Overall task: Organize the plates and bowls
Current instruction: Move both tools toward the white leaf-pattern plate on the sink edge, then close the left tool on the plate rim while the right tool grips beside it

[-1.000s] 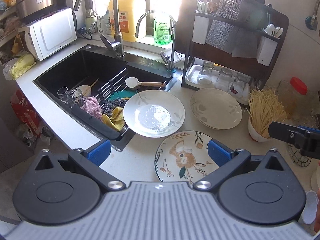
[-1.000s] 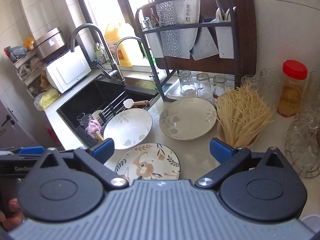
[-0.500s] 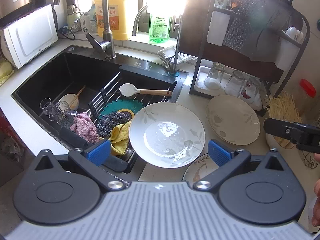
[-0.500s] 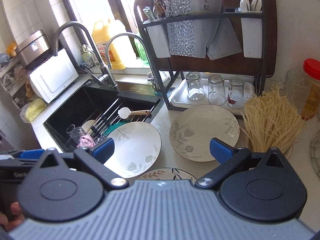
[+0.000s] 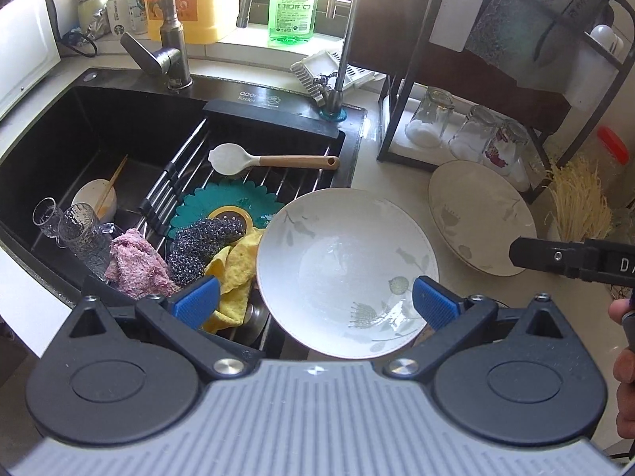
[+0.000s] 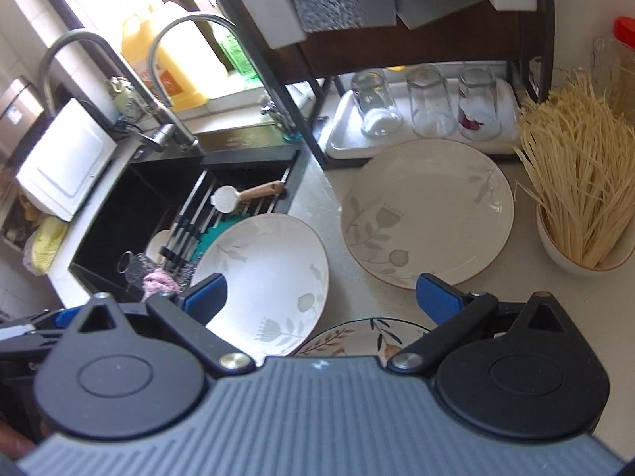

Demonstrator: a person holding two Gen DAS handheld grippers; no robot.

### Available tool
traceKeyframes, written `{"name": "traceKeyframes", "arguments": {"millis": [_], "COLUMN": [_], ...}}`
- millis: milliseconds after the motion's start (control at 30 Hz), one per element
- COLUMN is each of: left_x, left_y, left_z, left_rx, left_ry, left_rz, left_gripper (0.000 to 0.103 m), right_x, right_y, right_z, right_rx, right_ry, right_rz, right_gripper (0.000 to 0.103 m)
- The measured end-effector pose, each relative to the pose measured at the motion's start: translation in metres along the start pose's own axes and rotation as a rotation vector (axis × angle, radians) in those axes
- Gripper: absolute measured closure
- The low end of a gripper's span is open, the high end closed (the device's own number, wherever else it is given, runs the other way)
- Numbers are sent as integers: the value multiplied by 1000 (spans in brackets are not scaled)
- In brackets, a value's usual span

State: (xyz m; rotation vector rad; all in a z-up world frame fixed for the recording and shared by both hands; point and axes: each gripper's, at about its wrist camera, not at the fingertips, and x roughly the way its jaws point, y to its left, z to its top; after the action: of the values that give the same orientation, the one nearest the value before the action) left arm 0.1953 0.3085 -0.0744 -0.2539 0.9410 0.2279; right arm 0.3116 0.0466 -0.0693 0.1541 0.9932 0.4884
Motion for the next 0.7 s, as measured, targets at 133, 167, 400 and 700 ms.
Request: {"name": "traceKeyframes", "arguments": {"millis": [133, 167, 400, 700], "left_x": [17, 22, 52, 88], "left_y": [8, 11, 27, 48], "left_z": [6, 8, 15, 29], "left_rx": [45, 49, 19, -53], "left_ry": [11, 16, 74, 138], "left_rz": [21, 14, -43, -110], "left_gripper": [0, 0, 0, 0], "right_x": [13, 16, 39, 76], "right_y": [1, 2, 10, 14], "right_z": [2, 3, 5, 12], "right_rx": [36, 43, 51, 67], "right_ry": [11, 15, 56, 155], "right_rz": [-42, -48, -53, -24], "right_gripper": [0, 0, 0, 18]}}
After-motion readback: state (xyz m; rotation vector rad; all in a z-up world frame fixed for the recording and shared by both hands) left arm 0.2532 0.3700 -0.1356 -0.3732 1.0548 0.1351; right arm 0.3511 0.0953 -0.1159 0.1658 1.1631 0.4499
